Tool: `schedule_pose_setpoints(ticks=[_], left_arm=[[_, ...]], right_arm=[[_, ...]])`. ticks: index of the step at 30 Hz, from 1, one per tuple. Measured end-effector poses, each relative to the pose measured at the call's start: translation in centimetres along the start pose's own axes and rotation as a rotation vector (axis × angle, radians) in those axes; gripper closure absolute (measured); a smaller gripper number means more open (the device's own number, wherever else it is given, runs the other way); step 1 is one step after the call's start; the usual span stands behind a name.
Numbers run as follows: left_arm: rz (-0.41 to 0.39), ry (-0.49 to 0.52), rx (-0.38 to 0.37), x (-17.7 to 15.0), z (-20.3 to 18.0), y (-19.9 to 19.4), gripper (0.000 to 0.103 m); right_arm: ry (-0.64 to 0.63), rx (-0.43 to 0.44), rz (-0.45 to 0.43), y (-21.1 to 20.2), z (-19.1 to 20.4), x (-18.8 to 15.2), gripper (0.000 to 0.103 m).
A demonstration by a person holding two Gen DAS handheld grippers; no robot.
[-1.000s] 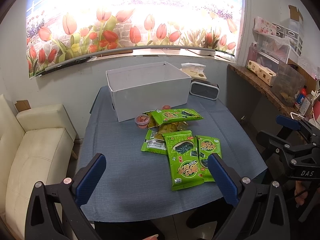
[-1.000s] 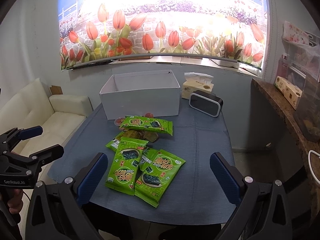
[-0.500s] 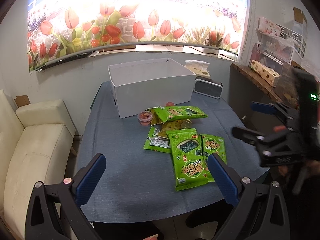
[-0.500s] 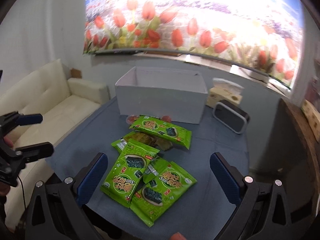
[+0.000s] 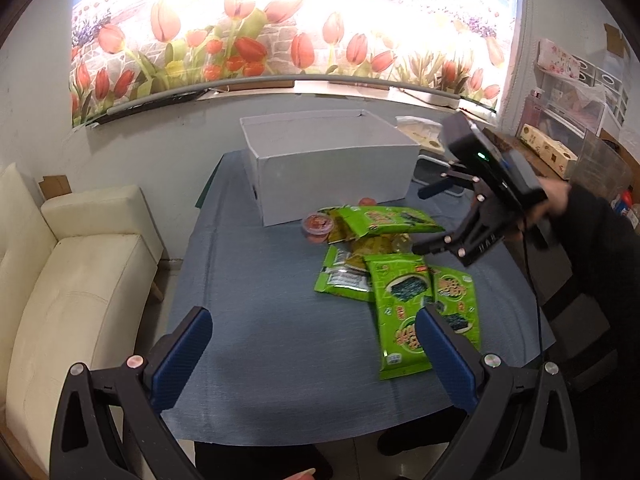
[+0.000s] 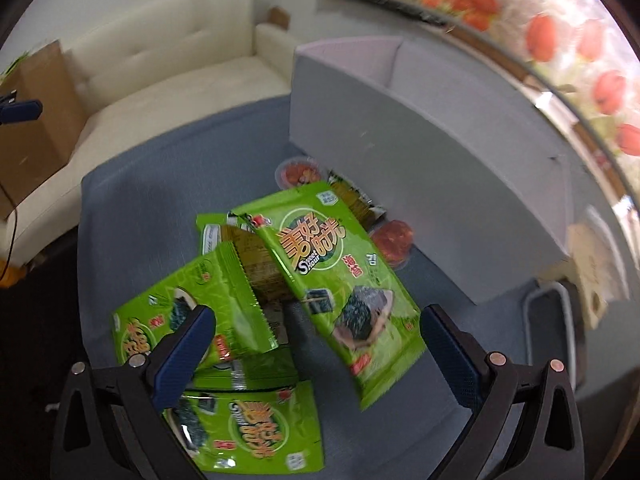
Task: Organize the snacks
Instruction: 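Reach the right tool into the snack pile and grasp a green seaweed packet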
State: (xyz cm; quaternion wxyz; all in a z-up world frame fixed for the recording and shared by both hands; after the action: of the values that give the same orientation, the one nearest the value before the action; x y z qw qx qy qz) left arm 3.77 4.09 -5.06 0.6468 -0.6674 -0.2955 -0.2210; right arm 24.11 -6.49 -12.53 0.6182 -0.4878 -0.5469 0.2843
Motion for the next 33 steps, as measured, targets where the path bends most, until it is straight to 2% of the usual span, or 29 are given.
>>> schedule_pose_setpoints(ticks=[7, 12, 15, 17, 18, 23, 28, 33], left_arm=[[0.04, -0.016, 0.031, -0.5, 1.3, 1.5, 0.0], [0.059, -0.017, 0.036, -0.7, 1.8, 2.6, 0.0], [0.074, -0.018, 0.039, -0.7, 1.8, 3.0, 0.0], [0.077, -0.019, 0.04, -0.8, 1.8, 3.3, 0.0], [0.081, -0.02, 0.037, -0.8, 1.7, 3.4, 0.0], [0.093, -0.017, 0.036, -0.9, 1.3, 3.9, 0.0], [0.093, -0.014, 0.027, -1.0, 0.9, 4.2, 0.0], [0.098, -0.016, 0.007, -1.0, 0.2, 5.2, 0.0]], right_arm=[[-0.092, 0.085, 0.055, 2.3, -1.8, 2.3, 0.0], [-0.106, 0.133, 0.121, 3.9, -2.8, 4.0, 0.0], [-0.138, 0.146, 0.157, 4.4, -2.4, 3.5, 0.0], [-0.136, 0.163, 0.175, 4.7, -2.7, 3.2, 0.013], [-0.137, 0.173, 0.184, 5.0, -2.5, 3.2, 0.026], [-0.118, 0.16, 0.166, 5.2, -2.4, 2.7, 0.032], [-0.121, 0.123, 0.105, 2.6, -1.9, 1.4, 0.034], [-0.113, 0.035, 0.073, 0.7, -0.2, 0.3, 0.039]])
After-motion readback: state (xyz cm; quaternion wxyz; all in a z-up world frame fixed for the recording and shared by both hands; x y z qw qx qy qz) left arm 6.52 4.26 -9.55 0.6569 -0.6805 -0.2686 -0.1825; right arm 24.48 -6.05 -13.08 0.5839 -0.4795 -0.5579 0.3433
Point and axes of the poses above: each gripper's, at about its wrist camera, not at the fingertips, and y roughly the way its jaws point, z to its left, x to its top, the point moved 3 cm from there along y, roughly the way its jaws point, and after that the axes turned 2 degrees about z, right-handed, at the moved point
